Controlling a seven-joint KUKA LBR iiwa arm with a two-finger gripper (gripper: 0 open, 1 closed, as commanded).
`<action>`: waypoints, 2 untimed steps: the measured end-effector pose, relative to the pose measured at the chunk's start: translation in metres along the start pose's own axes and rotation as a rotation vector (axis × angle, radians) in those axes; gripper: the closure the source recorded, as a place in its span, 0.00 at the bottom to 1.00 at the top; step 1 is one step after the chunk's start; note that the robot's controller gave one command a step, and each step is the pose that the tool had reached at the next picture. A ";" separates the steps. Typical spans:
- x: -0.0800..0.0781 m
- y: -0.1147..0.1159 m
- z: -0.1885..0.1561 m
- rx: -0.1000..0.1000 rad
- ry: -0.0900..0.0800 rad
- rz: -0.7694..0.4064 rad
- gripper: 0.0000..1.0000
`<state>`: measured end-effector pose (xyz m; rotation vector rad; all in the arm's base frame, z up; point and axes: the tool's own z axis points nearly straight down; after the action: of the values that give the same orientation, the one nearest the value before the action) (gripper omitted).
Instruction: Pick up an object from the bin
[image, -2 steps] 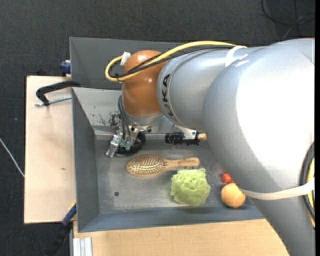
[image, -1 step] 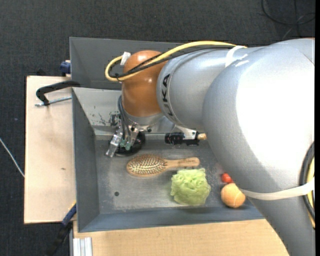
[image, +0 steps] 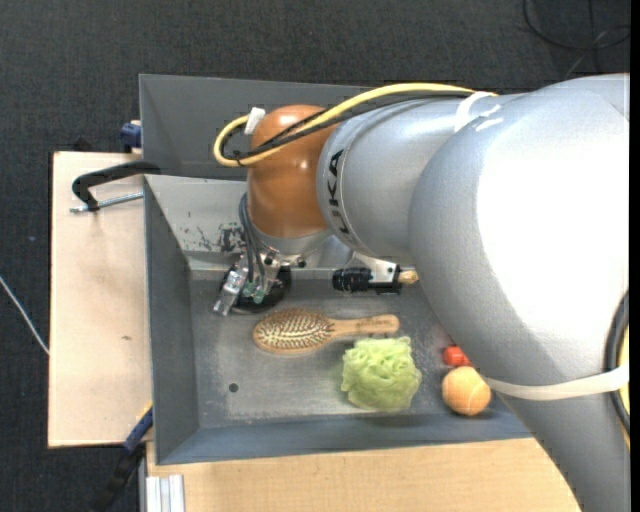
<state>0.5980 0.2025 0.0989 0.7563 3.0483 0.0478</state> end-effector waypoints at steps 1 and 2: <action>0.000 0.000 0.000 0.000 0.000 0.000 1.00; 0.000 0.000 0.000 0.000 0.000 0.000 1.00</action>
Offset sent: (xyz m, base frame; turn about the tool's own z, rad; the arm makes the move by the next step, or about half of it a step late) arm 0.0000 0.0000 0.0267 0.0001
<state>0.5980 0.2025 0.0989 0.7565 3.0484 0.0480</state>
